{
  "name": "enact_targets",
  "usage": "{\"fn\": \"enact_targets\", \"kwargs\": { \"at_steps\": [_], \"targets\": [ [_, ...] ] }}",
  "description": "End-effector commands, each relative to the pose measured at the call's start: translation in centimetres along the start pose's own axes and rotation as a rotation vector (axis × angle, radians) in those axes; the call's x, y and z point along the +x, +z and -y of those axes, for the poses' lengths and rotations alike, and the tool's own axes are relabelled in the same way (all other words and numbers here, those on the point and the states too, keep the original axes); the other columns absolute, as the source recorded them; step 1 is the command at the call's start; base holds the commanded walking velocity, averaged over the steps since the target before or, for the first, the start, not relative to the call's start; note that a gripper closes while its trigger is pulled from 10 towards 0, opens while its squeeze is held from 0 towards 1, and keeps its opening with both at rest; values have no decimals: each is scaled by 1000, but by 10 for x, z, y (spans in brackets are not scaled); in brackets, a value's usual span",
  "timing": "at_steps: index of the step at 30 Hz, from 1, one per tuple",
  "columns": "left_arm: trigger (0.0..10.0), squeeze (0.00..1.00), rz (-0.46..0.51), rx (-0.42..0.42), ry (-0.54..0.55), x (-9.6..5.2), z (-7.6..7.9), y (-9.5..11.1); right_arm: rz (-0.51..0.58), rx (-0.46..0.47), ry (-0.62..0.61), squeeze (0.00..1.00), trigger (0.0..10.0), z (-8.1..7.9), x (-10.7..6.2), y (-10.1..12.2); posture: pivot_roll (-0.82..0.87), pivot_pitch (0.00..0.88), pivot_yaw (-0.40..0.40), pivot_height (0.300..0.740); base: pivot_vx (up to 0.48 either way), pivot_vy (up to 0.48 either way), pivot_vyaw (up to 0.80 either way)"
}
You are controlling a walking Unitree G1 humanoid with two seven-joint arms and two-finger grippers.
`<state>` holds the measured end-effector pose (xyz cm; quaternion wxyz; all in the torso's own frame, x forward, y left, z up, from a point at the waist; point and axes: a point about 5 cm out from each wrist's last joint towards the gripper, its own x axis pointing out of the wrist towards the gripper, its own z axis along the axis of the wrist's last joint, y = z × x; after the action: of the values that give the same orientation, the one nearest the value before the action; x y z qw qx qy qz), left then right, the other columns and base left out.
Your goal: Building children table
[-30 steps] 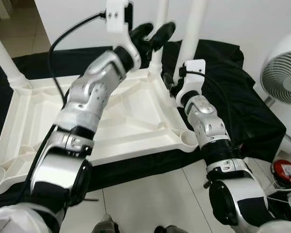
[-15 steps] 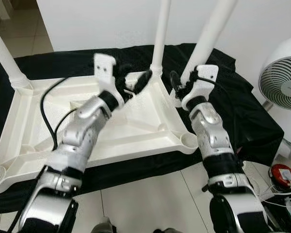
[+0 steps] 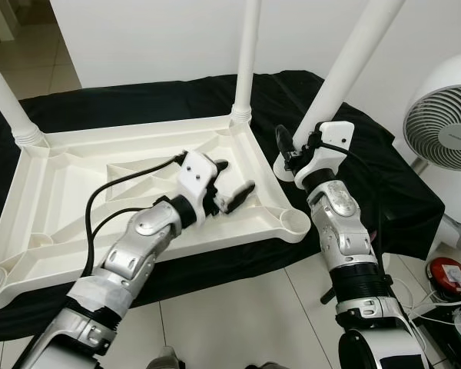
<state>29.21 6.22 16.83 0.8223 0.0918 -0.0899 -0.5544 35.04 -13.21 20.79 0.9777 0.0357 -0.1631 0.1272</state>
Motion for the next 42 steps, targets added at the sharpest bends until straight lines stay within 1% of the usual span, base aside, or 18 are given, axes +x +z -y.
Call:
{"fn": "enact_targets", "kwargs": {
  "at_steps": [1, 6, 8, 11, 14, 17, 18, 20, 21, 23, 30, 31, 32, 34, 35, 37, 38, 42],
  "targets": [
    [10000, 0, -38, 26, -67, -1, 8, -7, 27, -11, -6, 0, 10000, 5, -1, 6, -24, 0, 3, 740, 0, 0, 0],
    [10000, 0, -54, 34, -89, -1, 11, -10, 25, -14, -3, 0, 10000, 5, -2, 6, -27, 0, 4, 740, 0, 0, 0],
    [10000, 0, -95, 33, -133, -2, 21, -19, 4, -19, -1, 0, 10000, 5, -8, 3, -40, 0, -5, 740, 0, 0, 0],
    [10000, 0, -119, 27, -125, 0, 25, -25, -9, -21, -5, 0, 10000, 5, -12, 1, -47, 0, -2, 740, 0, 0, 0],
    [10000, 0, -126, 25, -114, 1, 25, -26, -10, -20, -7, 0, 10000, 5, -12, 1, -47, 0, -2, 740, 0, 0, 0],
    [10000, 0, -133, 25, -102, 3, 24, -28, -10, -22, -8, 0, 10000, 5, -13, 1, -48, 0, -1, 740, 0, 0, 0],
    [10000, 0, -163, 6, -67, 7, 20, -32, -10, -24, -11, 0, 10000, 6, -13, 2, -43, 0, 0, 740, 0, 0, 0],
    [10000, 0, -163, 6, -67, 7, 20, -32, -10, -24, -11, 0, 10000, 6, -13, 2, -43, 0, 0, 740, 0, 0, 0],
    [10000, 0, -205, -6, -16, 13, 12, -36, -13, -27, -10, 0, 10000, 6, -13, 1, -41, 0, 5, 740, 0, 0, 0],
    [10000, 0, -271, -4, 35, 20, 3, -41, -19, -31, -15, 0, 10000, 6, -14, -1, -41, 0, 8, 740, 0, 0, 0],
    [10000, 0, -314, 0, 31, 24, 4, -46, -23, -41, -27, 0, 10000, 6, -16, -1, -47, 0, 26, 740, 0, 0, 0],
    [8157, 0, -319, 3, 27, 25, 5, -47, -23, -41, -30, 0, 10000, 6, -16, -1, -48, 0, 27, 740, 0, 0, 0],
    [4824, 0, -326, 12, 15, 26, 6, -48, -25, -40, -31, 0, 10000, 6, -16, -1, -51, 0, 30, 740, 0, 0, 0],
    [4824, 0, -329, 19, 6, 27, 7, -48, -25, -40, -32, 0, 10000, 6, -17, -1, -51, 0, 31, 740, 0, 0, 0],
    [2353, 0, -337, 30, -2, 28, 8, -49, -27, -41, -33, 0, 10000, 6, -17, -1, -52, 0, 32, 740, 0, 0, 0],
    [2353, 0, -343, 37, -6, 29, 8, -50, -28, -42, -33, 0, 10000, 6, -17, -1, -52, 0, 32, 740, 0, 0, 0],
    [0, 0, -357, 48, -13, 31, 10, -53, -30, -44, -35, 0, 10000, 5, -17, -2, -54, 0, 34, 740, 0, 0, 0],
    [0, 0, -394, 55, -17, 34, 12, -58, -33, -44, -37, 0, 10000, 5, -18, -3, -55, 0, 35, 740, 0, 0, 0]
  ]
}}
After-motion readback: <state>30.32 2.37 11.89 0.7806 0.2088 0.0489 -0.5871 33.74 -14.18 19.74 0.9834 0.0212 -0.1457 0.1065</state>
